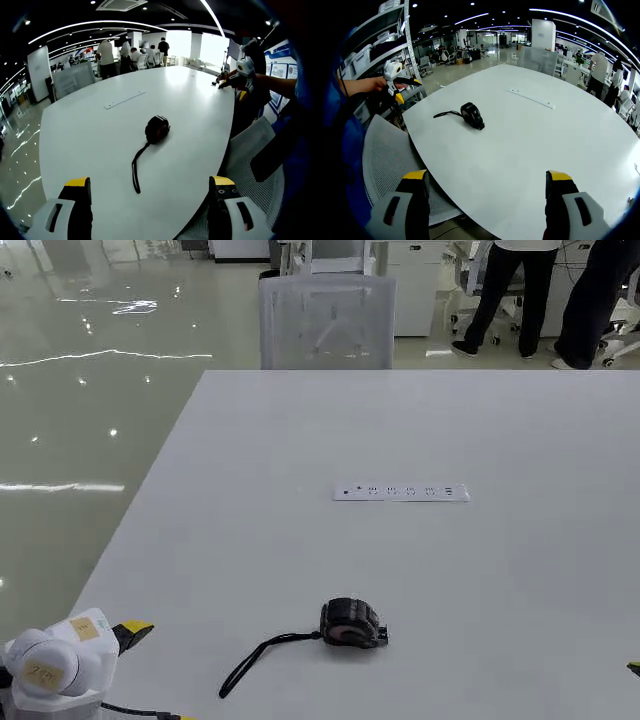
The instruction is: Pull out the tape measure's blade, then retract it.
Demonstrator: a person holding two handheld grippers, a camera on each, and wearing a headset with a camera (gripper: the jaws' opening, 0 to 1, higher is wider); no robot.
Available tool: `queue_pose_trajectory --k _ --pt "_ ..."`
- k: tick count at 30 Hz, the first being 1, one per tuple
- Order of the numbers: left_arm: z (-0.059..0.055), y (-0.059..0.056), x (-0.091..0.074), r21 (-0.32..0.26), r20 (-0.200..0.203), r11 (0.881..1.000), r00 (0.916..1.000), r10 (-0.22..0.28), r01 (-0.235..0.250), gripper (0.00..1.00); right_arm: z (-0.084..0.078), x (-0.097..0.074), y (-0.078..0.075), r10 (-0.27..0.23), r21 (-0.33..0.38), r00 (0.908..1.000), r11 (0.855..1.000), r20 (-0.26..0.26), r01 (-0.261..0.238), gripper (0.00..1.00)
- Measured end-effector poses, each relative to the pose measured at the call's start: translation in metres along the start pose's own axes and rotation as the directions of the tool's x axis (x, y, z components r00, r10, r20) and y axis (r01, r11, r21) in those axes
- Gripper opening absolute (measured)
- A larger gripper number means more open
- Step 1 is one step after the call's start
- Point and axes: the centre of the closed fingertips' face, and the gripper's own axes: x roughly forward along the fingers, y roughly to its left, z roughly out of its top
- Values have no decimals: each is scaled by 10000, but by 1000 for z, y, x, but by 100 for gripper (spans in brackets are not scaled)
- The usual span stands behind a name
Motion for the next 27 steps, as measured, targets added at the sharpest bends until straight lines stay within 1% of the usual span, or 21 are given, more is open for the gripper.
queue_pose_trajectory --k 8,13,16,21,27 --pt "5 0 13 48 -36 9999 9999 -141 141 94 -2 7 -3 116 -69 9999 9999 -117 -117 92" --pt "9 -2 21 113 -47 9996 9997 -250 250 94 1 13 -4 212 -147 9997 9997 -111 -214 92" --pt "16 -4 25 71 44 9994 9995 -325 325 94 4 18 -3 322 -198 9994 9993 -108 -324 92" --pt "22 -5 32 188 73 9990 9991 -412 411 94 8 26 -3 476 -290 9988 9984 -131 -480 91" --pt "27 -8 40 191 146 9985 9986 -507 505 93 11 33 -3 609 -372 9980 9974 -183 -615 90"
